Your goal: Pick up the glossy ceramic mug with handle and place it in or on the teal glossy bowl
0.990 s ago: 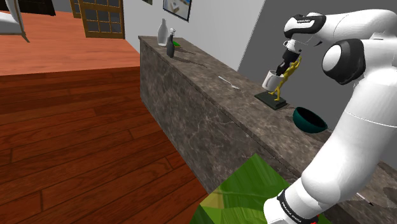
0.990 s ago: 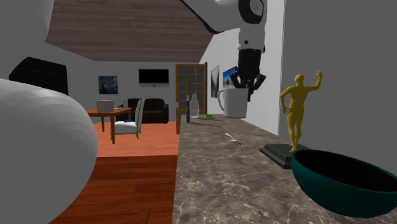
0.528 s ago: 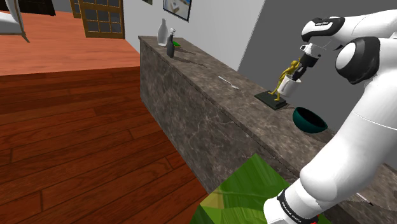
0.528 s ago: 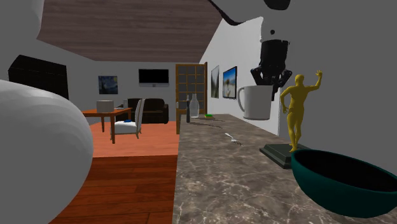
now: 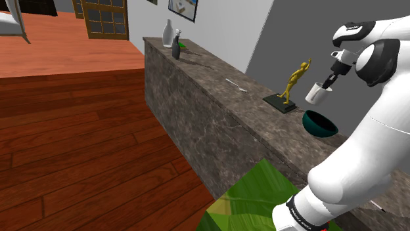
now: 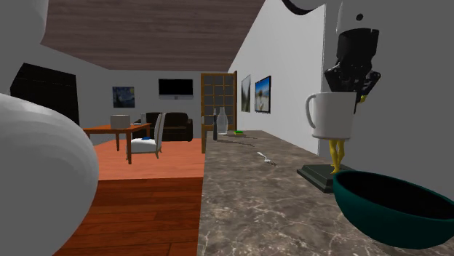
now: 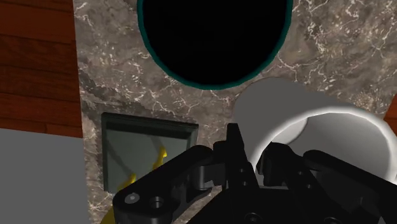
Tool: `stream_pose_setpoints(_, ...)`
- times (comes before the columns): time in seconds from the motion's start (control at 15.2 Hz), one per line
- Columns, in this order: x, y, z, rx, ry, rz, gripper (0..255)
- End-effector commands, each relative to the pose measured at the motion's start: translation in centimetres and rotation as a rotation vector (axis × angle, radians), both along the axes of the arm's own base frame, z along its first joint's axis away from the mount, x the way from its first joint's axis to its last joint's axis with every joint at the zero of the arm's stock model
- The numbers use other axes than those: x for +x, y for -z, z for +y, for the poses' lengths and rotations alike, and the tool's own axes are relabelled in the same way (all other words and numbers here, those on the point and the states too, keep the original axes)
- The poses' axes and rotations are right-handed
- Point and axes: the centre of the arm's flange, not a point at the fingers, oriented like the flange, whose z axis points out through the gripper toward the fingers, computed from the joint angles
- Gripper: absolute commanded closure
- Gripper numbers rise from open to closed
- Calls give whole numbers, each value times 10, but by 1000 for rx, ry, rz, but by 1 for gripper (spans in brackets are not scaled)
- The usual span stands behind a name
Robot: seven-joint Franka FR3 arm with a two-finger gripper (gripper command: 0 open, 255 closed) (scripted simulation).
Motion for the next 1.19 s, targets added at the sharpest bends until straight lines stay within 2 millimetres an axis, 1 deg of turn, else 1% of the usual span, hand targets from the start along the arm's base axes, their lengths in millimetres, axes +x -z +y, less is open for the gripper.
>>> stream_pose_setpoints(0.0,-23,-2,-11,0,-1,0,255)
stream_pose_setpoints(0.26,-71,-6,-33,0,-1,0,255)
stream_pose_setpoints(0.33,-87,-7,-40,0,-1,0,255)
stream_pose_setpoints(1.12,-87,56,-40,0,-1,0,255)
